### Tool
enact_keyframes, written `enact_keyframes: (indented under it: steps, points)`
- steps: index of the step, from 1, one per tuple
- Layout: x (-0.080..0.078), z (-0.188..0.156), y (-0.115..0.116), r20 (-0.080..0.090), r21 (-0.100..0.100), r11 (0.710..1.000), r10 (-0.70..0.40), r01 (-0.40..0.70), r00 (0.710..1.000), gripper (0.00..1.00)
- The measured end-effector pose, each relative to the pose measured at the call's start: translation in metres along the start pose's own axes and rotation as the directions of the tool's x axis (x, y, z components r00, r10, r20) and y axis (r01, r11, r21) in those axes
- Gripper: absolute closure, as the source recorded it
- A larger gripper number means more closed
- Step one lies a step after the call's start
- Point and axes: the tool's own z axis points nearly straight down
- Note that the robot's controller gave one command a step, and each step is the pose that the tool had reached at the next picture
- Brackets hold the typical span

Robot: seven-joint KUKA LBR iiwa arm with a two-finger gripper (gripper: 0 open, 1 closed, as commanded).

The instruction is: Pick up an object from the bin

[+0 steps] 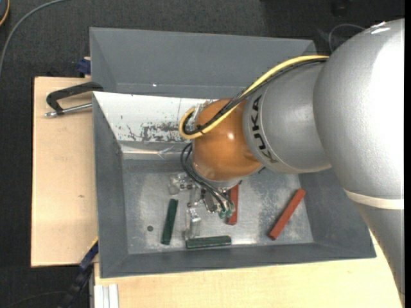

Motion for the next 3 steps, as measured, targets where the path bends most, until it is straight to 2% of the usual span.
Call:
enact_keyframes:
  steps: [1,2,3]
  points:
    - [0.008,-0.002,0.041,0.009,0.001,0.937,-0.351,0.351,0.936,0.0]
    - [0.01,-0.001,0.039,0.004,0.0,0.938,-0.347,0.347,0.938,1.0]
    - [0.002,-0.136,0.045,0.017,0.003,0.952,-0.306,0.306,0.952,1.0]
